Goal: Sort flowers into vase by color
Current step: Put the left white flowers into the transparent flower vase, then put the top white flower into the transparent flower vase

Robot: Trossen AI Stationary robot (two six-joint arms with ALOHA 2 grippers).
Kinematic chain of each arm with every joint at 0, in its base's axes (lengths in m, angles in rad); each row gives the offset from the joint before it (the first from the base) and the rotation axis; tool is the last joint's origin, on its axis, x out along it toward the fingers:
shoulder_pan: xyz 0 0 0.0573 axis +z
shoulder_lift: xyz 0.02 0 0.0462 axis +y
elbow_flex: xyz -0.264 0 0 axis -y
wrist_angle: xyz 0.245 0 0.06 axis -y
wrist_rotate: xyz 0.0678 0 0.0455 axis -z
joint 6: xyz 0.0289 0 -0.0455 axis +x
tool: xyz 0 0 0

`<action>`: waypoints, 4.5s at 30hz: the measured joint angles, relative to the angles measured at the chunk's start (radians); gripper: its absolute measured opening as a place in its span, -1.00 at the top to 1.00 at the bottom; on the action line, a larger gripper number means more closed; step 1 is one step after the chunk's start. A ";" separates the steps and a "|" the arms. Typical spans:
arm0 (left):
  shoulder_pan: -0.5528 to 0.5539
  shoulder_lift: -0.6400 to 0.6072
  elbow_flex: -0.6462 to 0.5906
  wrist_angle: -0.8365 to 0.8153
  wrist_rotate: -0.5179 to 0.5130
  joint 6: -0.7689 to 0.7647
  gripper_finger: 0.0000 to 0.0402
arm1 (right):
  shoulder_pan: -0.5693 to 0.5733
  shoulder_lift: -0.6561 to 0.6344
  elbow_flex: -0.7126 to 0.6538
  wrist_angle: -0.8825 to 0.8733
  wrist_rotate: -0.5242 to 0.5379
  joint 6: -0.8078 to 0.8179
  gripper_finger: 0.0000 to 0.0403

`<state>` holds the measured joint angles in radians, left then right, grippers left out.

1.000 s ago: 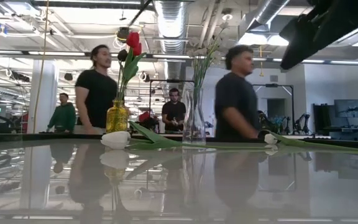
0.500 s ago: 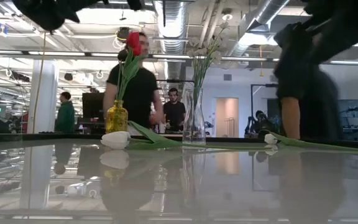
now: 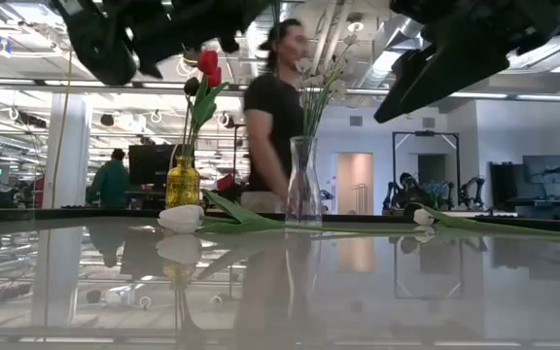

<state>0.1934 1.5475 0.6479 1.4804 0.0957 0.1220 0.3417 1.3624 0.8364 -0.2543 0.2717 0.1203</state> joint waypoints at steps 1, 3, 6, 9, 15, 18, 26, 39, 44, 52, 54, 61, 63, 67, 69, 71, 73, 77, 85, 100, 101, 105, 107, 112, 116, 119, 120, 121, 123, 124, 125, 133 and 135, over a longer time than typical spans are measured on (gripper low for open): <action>0.014 0.028 0.001 0.034 0.008 -0.018 1.00 | -0.011 0.000 0.000 0.000 -0.002 -0.008 -0.61; 0.039 0.088 0.015 0.081 0.030 -0.055 1.00 | -0.031 0.000 0.000 0.000 -0.007 -0.022 -0.61; 0.065 0.169 0.058 0.082 0.041 -0.072 1.00 | -0.058 0.000 0.000 -0.001 -0.007 -0.028 -0.61; 0.083 0.235 0.116 0.079 0.061 -0.074 1.00 | -0.079 0.000 0.000 -0.010 -0.009 -0.048 -0.61; 0.112 0.303 0.184 0.082 0.087 -0.065 1.00 | -0.094 0.000 0.000 -0.052 -0.013 -0.062 -0.61; 0.131 0.305 0.186 0.078 0.099 -0.075 1.00 | -0.095 0.000 0.000 -0.075 -0.014 -0.068 -0.61; 0.148 0.304 0.184 0.025 0.107 -0.081 1.00 | -0.095 0.000 0.000 -0.081 -0.014 -0.095 -0.61; 0.146 0.304 0.183 -0.082 0.108 -0.073 1.00 | -0.094 0.000 0.000 -0.080 -0.014 -0.090 -0.61; 0.143 0.304 0.154 -0.076 0.108 -0.098 1.00 | -0.092 0.000 0.000 -0.082 -0.028 -0.059 -0.61; 0.143 0.304 0.113 -0.083 0.067 -0.120 0.84 | -0.085 -0.001 0.000 -0.080 -0.051 -0.065 -0.61; 0.143 0.304 0.110 -0.083 0.064 -0.120 0.78 | -0.085 -0.001 0.000 -0.081 -0.051 -0.065 -0.61; 0.143 0.304 0.109 -0.101 0.064 -0.117 0.49 | -0.085 -0.001 0.000 -0.089 -0.059 -0.042 -0.61; 0.143 0.304 0.109 -0.107 0.064 -0.118 0.41 | -0.085 -0.001 0.000 -0.099 -0.061 -0.041 -0.61; 0.143 0.294 0.109 -0.121 0.089 -0.119 0.30 | -0.085 -0.001 0.000 -0.135 -0.061 -0.041 -0.61; 0.143 0.276 0.109 -0.152 0.105 -0.119 0.27 | -0.085 -0.001 0.000 -0.156 -0.062 -0.041 -0.61; 0.140 0.249 0.109 -0.218 0.107 -0.117 0.26 | -0.085 -0.003 0.000 -0.172 -0.062 -0.039 -0.61; 0.138 0.211 0.109 -0.323 0.104 -0.093 0.26 | -0.088 -0.004 0.000 -0.188 -0.062 -0.039 -0.61; 0.119 0.109 0.109 -0.552 0.049 -0.032 0.25 | -0.092 -0.014 0.000 -0.230 -0.063 -0.039 -0.61; 0.044 -0.114 0.109 -0.983 -0.078 -0.004 0.25 | -0.155 -0.081 0.000 -0.337 -0.063 0.006 -0.61; -0.254 -0.219 0.071 -1.259 -0.361 -0.222 0.33 | -0.577 -0.060 0.000 -0.555 0.016 0.246 -0.61; -0.277 -0.219 0.060 -1.257 -0.384 -0.230 0.33 | -0.620 -0.050 0.000 -0.554 0.016 0.244 -0.61; -0.354 -0.219 0.012 -1.241 -0.478 -0.288 0.33 | -0.799 -0.004 0.000 -0.561 0.016 0.202 -0.61; -0.384 -0.219 -0.003 -1.247 -0.521 -0.319 0.33 | -0.883 0.025 0.000 -0.554 0.015 0.169 -0.61; -0.429 -0.219 -0.027 -1.238 -0.584 -0.350 0.33 | -1.035 0.098 0.000 -0.545 0.016 0.129 -0.61; -0.434 -0.219 -0.029 -1.237 -0.608 -0.351 0.33 | -1.093 0.159 0.000 -0.539 -0.013 0.078 -0.60; -0.428 -0.219 -0.029 -1.227 -0.623 -0.344 0.33 | -1.105 0.204 0.000 -0.525 -0.054 0.036 -0.55; -0.428 -0.219 -0.029 -1.223 -0.627 -0.345 0.33 | -1.107 0.217 0.000 -0.521 -0.062 0.029 -0.52; -0.427 -0.219 -0.029 -1.222 -0.629 -0.345 0.33 | -1.110 0.230 0.000 -0.518 -0.064 0.028 -0.49; -0.425 -0.219 -0.029 -1.221 -0.632 -0.345 0.33 | -1.117 0.250 0.004 -0.516 -0.065 0.028 -0.41; -0.425 -0.219 -0.029 -1.220 -0.632 -0.345 0.33 | -1.121 0.257 0.004 -0.519 -0.069 0.027 -0.37; -0.425 -0.219 -0.029 -1.218 -0.632 -0.346 0.33 | -1.125 0.263 0.005 -0.522 -0.076 0.026 -0.31; -0.426 -0.219 -0.029 -1.215 -0.613 -0.354 0.33 | -1.129 0.252 0.003 -0.524 -0.119 -0.003 0.64; -0.426 -0.219 -0.029 -1.193 -0.598 -0.354 0.33 | -1.130 0.230 0.004 -0.526 -0.137 -0.020 0.87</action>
<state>-0.2321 1.3285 0.6186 0.2870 -0.5024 -0.2319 -0.7883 1.5927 0.8402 -0.7807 0.1348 0.1001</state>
